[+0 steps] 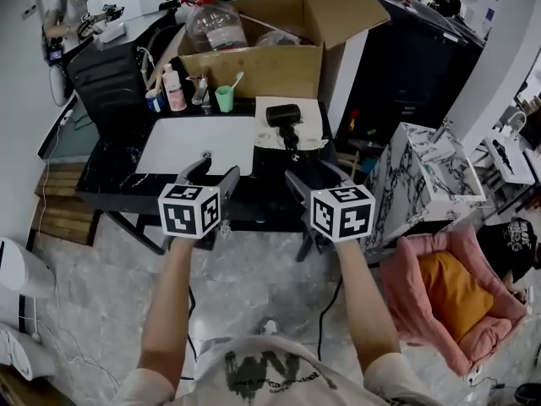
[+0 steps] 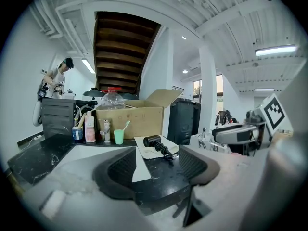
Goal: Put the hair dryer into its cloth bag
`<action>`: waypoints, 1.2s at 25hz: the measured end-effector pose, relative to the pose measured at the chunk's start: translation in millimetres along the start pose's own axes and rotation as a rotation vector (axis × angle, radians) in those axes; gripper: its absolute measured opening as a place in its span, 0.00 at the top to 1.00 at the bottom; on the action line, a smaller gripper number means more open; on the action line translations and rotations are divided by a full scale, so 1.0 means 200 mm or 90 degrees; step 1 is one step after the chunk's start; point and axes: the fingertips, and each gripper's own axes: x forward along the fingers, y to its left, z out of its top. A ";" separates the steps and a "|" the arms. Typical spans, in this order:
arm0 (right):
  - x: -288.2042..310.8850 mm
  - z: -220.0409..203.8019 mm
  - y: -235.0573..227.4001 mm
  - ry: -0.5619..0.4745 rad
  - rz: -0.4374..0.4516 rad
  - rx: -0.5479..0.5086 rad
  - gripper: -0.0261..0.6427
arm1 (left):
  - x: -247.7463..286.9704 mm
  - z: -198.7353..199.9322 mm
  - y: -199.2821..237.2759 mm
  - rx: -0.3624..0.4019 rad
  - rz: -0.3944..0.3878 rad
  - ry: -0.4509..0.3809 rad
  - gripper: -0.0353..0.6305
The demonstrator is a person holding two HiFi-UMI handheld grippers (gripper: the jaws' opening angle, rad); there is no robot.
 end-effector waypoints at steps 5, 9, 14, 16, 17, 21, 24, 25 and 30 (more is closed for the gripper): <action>0.05 0.00 -0.03 0.005 0.011 -0.004 0.54 | 0.04 0.02 0.01 0.000 0.011 -0.005 0.52; 0.07 0.01 -0.04 0.006 0.016 -0.008 0.54 | 0.06 0.03 0.01 -0.001 0.016 -0.008 0.52; 0.10 0.01 -0.07 0.005 0.019 -0.011 0.54 | 0.10 0.02 0.02 0.003 0.020 -0.009 0.52; 0.12 0.00 -0.08 0.008 0.019 -0.010 0.54 | 0.12 0.02 0.03 0.003 0.022 -0.008 0.52; 0.14 0.00 -0.09 0.010 0.019 -0.008 0.54 | 0.13 0.01 0.04 0.003 0.023 -0.006 0.52; 0.22 -0.02 -0.13 0.015 0.016 -0.005 0.54 | 0.21 0.01 0.08 0.006 0.020 -0.002 0.52; 0.30 -0.01 -0.16 0.018 0.013 -0.004 0.54 | 0.28 0.01 0.14 0.009 0.016 -0.002 0.52; 0.33 -0.01 -0.17 0.019 0.011 -0.003 0.54 | 0.31 0.02 0.16 0.010 0.014 0.000 0.52; 0.51 -0.01 -0.24 0.035 -0.006 0.006 0.54 | 0.48 0.03 0.27 0.011 -0.002 0.012 0.52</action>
